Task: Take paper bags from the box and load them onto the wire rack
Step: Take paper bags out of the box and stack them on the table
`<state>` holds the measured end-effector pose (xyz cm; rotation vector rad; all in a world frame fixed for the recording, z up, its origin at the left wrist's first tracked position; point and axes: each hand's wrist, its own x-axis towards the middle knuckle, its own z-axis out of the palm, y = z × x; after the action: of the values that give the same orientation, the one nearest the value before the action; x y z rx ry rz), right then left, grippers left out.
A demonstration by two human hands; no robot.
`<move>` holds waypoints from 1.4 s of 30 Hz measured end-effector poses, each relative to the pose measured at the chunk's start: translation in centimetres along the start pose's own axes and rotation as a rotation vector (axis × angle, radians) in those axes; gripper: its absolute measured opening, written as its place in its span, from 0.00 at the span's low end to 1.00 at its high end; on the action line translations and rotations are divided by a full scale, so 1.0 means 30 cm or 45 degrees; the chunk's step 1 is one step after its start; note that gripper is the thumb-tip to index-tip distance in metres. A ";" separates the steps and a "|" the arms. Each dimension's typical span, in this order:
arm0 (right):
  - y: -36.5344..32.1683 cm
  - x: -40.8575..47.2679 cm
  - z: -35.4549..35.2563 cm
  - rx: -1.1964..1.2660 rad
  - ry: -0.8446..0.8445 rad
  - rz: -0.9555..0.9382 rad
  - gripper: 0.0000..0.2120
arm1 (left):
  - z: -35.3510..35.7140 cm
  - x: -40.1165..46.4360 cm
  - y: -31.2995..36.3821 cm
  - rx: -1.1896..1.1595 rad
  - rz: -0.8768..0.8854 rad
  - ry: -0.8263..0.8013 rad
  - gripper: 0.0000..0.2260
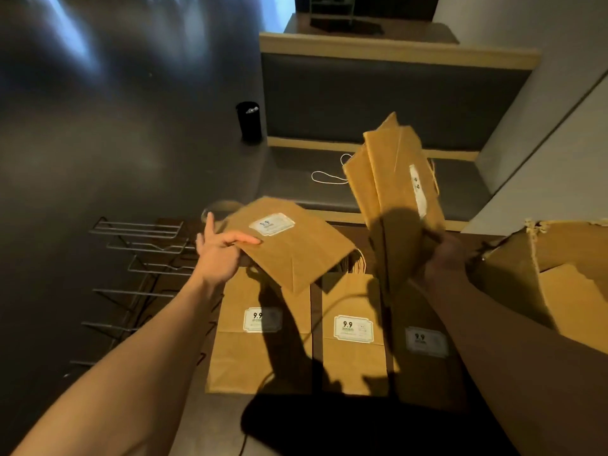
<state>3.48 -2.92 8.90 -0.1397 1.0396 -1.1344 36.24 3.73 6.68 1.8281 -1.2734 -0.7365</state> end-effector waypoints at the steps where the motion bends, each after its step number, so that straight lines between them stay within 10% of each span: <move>1: 0.005 -0.002 0.015 -0.095 -0.033 0.017 0.18 | 0.000 0.005 0.011 -0.030 0.076 -0.062 0.29; 8: 0.088 -0.001 0.060 -1.053 -0.085 0.225 0.09 | 0.070 0.045 0.020 -0.395 0.007 -0.421 0.29; 18: 0.160 0.049 0.026 -0.783 -0.060 0.048 0.16 | 0.053 -0.006 0.120 -1.334 -0.574 -0.191 0.25; 23: 0.184 0.068 0.060 -0.753 -0.197 -0.027 0.21 | 0.071 -0.016 0.085 -0.566 -0.306 -0.281 0.23; 28: 0.259 0.059 0.101 -0.991 -0.239 -0.199 0.07 | 0.065 -0.040 0.026 -0.554 -0.209 -0.113 0.15; 38: 0.470 0.081 0.102 -0.955 -0.187 0.056 0.32 | 0.036 -0.096 -0.209 -0.511 -0.394 -0.037 0.22; 42: 0.517 0.104 0.088 -0.769 -0.085 0.154 0.22 | 0.089 -0.115 -0.290 -0.551 -0.526 -0.053 0.20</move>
<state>15.99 0.83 -0.41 -0.5814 1.2868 -0.6743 37.25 8.01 -2.01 1.7270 -0.6862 -1.1764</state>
